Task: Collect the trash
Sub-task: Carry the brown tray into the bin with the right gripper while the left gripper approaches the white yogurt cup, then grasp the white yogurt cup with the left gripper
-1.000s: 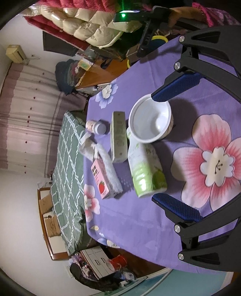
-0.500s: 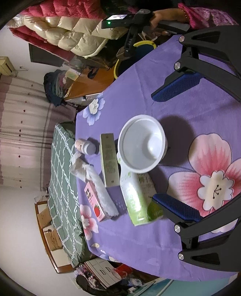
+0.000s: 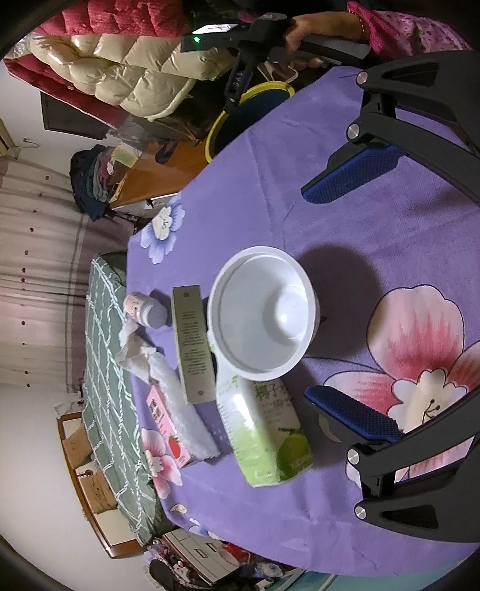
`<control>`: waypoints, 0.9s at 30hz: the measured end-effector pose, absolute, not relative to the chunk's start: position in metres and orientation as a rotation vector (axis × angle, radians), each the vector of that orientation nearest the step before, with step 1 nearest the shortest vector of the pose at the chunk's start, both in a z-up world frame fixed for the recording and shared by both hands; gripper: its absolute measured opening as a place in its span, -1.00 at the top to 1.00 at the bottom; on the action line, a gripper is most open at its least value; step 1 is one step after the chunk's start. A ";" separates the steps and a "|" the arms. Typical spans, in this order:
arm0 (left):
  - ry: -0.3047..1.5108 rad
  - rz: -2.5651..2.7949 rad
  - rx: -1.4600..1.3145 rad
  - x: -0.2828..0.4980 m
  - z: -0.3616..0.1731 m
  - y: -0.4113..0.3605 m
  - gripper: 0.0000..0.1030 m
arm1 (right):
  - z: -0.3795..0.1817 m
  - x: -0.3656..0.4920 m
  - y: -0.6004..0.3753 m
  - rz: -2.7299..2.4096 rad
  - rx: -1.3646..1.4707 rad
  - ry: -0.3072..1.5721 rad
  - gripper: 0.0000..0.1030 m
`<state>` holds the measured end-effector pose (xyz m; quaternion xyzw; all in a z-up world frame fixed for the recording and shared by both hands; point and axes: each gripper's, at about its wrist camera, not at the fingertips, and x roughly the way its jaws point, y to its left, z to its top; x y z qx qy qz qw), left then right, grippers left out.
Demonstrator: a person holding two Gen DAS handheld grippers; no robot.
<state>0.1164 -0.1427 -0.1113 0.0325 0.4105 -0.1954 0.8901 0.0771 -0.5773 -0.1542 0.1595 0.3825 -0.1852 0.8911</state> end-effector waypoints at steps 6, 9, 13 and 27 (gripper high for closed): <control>0.880 -0.390 0.082 0.125 -0.127 -0.150 -0.89 | -0.155 0.078 -0.576 -0.374 0.332 0.792 -0.26; 0.887 -0.377 0.099 0.132 -0.135 -0.155 -0.89 | -0.155 0.078 -0.575 -0.369 0.334 0.793 -0.26; 0.878 -0.346 0.121 0.143 -0.140 -0.161 -0.89 | -0.156 0.078 -0.575 -0.364 0.335 0.794 -0.26; 0.851 -0.318 0.140 0.175 -0.146 -0.174 -0.77 | -0.160 0.078 -0.578 -0.363 0.346 0.801 -0.26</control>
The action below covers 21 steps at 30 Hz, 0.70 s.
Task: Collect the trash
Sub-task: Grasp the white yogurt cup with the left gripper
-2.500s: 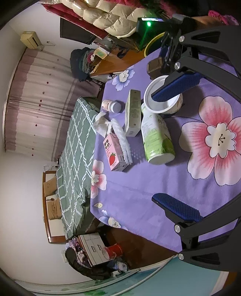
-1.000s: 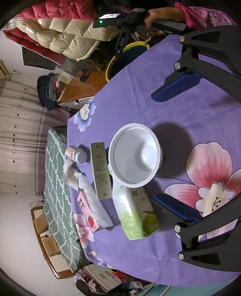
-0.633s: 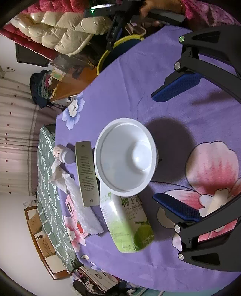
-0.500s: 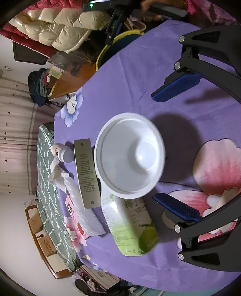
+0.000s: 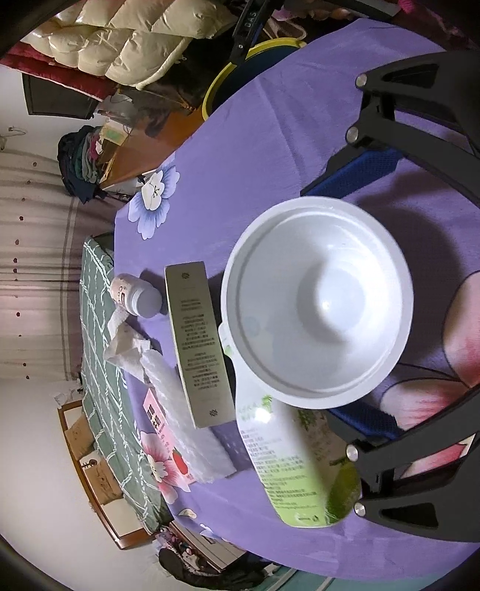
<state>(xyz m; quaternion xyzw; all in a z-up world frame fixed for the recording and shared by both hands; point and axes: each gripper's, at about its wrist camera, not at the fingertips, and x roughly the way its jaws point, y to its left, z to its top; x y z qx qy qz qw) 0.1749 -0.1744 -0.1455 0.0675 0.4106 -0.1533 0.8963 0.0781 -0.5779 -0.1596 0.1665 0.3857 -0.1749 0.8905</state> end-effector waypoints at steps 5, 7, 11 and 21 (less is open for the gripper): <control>0.856 -0.329 0.133 0.178 -0.146 -0.177 -0.58 | -0.159 0.078 -0.578 -0.362 0.346 0.800 -0.26; 0.855 -0.337 0.136 0.175 -0.144 -0.179 -0.56 | -0.159 0.077 -0.577 -0.361 0.345 0.796 -0.26; 0.844 -0.377 0.138 0.167 -0.136 -0.187 -0.56 | -0.159 0.073 -0.578 -0.364 0.344 0.785 -0.26; 0.811 -0.533 0.182 0.157 -0.114 -0.245 -0.56 | -0.149 0.049 -0.587 -0.412 0.320 0.758 -0.26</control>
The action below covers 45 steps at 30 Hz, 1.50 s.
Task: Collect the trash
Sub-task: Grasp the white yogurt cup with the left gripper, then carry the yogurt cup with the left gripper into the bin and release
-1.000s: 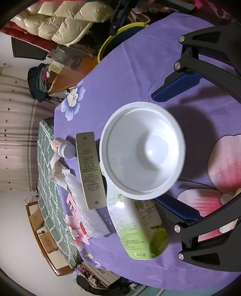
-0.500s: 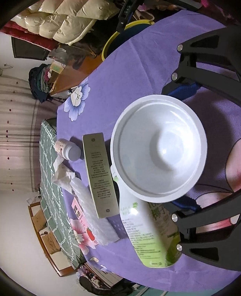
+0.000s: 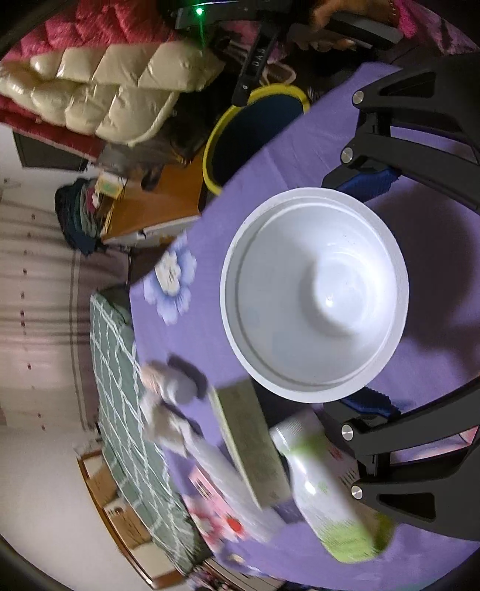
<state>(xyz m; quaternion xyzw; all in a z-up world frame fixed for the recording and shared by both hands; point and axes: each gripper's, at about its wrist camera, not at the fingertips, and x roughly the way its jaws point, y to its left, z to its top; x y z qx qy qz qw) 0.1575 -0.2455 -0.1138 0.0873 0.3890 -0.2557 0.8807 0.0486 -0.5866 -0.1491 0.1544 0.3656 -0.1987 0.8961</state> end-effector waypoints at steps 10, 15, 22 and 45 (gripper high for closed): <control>0.801 -0.744 0.264 0.165 -0.101 -0.361 -0.56 | -0.146 0.015 -0.610 -0.468 0.306 0.749 -0.26; 0.816 -0.820 0.312 0.171 -0.105 -0.430 -0.56 | -0.151 0.000 -0.621 -0.477 0.311 0.759 -0.26; 0.868 -0.883 0.338 0.178 -0.123 -0.496 -0.59 | -0.160 -0.008 -0.631 -0.478 0.336 0.774 -0.26; 0.712 -0.477 0.051 0.155 -0.050 -0.225 -0.91 | -0.142 0.025 -0.562 -0.313 0.271 0.761 -0.26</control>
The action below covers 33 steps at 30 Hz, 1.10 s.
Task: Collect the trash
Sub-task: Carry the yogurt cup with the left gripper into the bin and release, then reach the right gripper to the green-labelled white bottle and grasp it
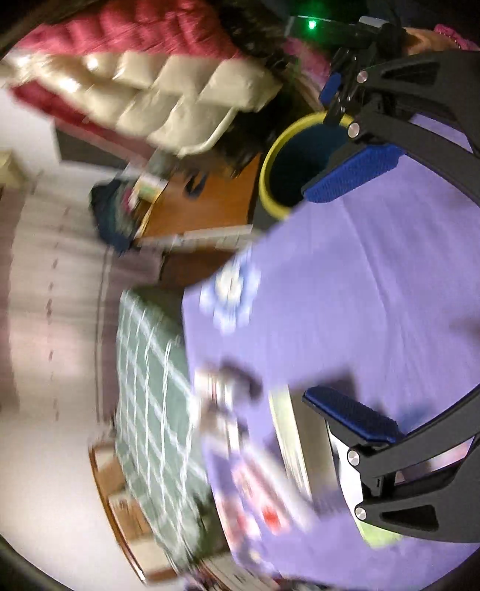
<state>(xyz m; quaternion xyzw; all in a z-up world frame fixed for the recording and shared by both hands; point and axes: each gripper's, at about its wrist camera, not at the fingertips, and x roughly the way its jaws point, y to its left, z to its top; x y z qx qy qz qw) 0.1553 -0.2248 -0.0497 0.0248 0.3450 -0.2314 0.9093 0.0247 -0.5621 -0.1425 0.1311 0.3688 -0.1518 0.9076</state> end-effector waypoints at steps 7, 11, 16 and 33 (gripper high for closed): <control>0.655 -0.220 -0.041 0.145 -0.041 -0.092 -0.91 | -0.125 0.066 -0.493 -0.149 0.213 0.758 -0.26; 0.627 -0.107 -0.088 0.138 -0.040 -0.028 -0.91 | -0.119 0.090 -0.453 -0.064 0.189 0.763 -0.26; 0.621 -0.041 -0.131 0.134 -0.047 0.023 -0.91 | -0.115 0.118 -0.399 0.030 0.144 0.775 -0.26; 0.649 -0.048 -0.154 0.142 -0.064 0.036 -0.91 | -0.120 0.185 -0.308 0.129 0.076 0.809 -0.26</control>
